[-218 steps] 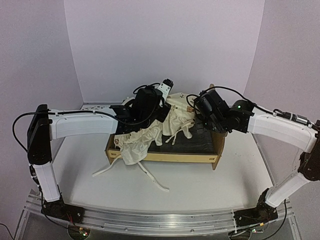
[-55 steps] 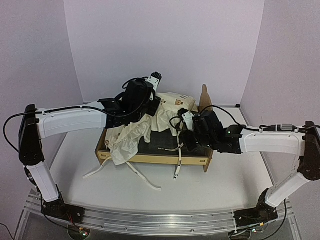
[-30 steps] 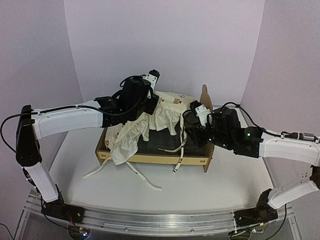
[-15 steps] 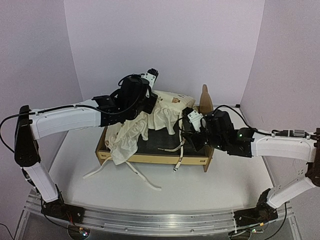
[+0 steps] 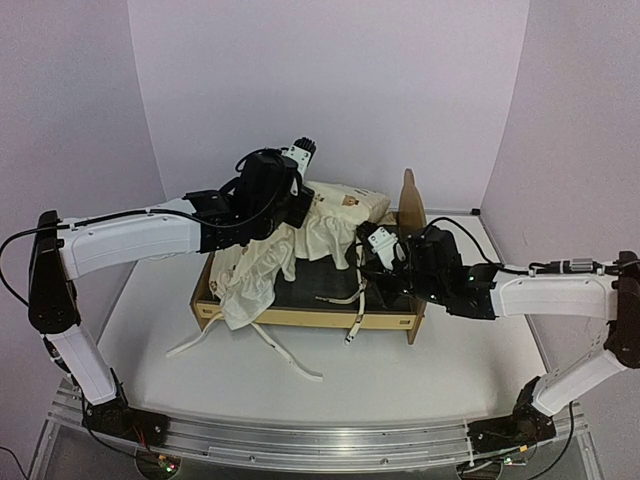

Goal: Set up the pet bed

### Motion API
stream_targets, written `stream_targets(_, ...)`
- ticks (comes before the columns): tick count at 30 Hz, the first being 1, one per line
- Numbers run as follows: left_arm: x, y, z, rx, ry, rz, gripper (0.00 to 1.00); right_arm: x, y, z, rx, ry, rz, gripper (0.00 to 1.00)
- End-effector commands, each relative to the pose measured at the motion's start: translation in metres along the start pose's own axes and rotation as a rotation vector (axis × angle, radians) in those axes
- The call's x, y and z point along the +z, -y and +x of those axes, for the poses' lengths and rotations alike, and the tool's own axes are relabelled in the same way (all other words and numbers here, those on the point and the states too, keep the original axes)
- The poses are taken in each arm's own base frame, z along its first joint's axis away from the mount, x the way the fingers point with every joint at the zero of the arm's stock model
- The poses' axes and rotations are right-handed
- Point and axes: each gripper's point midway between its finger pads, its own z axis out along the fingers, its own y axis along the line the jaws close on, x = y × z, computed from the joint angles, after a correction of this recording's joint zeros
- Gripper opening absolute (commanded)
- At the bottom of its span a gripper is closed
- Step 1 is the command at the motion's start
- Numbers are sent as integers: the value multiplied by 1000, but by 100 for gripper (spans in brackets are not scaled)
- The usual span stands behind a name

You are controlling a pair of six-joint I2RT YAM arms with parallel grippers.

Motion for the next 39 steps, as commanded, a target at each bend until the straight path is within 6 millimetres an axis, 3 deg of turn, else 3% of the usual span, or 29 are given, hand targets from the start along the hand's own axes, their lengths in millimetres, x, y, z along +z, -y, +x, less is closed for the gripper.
stream_targets(1, -22, -39, -42, -82, 94, -77, 0, -6, -6, -16, 37, 77, -49, 1)
stream_targets(8, -21, -40, -43, -84, 95, -74, 0, -40, -7, -31, 143, 71, -99, 0)
stream_targets(14, -21, -38, -45, -88, 99, -59, 0, -51, 1, -22, 134, -4, -63, 0)
stream_targets(23, -17, -33, -39, -84, 85, -50, 0, -31, 1, 5, 95, -122, -35, 0)
stream_targets(39, -19, -37, -30, -83, 68, -61, 0, 24, -17, 17, 123, -188, -94, 0)
